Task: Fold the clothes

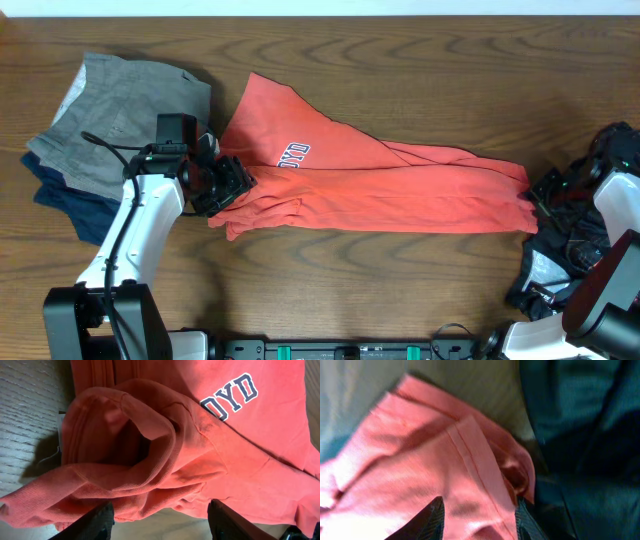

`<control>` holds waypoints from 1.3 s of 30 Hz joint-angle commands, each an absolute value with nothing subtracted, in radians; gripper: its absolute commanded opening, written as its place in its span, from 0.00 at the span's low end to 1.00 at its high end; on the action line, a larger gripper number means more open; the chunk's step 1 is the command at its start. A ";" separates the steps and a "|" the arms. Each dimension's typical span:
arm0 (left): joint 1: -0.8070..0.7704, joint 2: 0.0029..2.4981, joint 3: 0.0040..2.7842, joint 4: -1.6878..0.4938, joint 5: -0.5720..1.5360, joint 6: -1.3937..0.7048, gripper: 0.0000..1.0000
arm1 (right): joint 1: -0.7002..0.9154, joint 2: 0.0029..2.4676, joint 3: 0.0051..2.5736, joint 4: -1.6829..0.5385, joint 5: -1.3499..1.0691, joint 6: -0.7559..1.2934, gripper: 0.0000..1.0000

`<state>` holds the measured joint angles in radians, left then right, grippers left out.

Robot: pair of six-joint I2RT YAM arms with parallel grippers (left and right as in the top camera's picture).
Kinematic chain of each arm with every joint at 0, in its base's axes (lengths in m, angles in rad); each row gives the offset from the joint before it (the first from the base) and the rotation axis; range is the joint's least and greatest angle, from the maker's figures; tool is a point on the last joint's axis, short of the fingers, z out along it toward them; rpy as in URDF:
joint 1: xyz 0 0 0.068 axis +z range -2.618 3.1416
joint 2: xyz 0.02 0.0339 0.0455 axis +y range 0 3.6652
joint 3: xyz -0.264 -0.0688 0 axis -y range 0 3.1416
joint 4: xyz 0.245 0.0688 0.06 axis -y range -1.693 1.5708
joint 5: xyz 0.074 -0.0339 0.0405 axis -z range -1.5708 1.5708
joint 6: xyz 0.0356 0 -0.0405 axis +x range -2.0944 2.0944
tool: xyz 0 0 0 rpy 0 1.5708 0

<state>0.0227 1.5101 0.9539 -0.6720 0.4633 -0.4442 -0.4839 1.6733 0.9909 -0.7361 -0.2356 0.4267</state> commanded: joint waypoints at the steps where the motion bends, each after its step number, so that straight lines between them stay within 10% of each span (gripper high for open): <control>1: 0.027 1.514 0.944 -0.673 0.448 -0.431 0.62 | -0.475 1.671 0.986 -0.706 -0.236 0.460 0.45; 31: 0.027 1.514 0.944 -0.672 0.448 -0.431 0.62 | -0.422 1.671 0.933 -0.690 -0.131 0.546 0.39; 39: 0.027 1.514 0.944 -0.672 0.448 -0.431 0.62 | -0.418 1.671 0.932 -0.683 -0.131 0.546 0.01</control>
<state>0.0227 1.5101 0.9539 -0.6720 0.4637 -0.4442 -0.4294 1.6733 0.9390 -0.6849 -0.1402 0.5346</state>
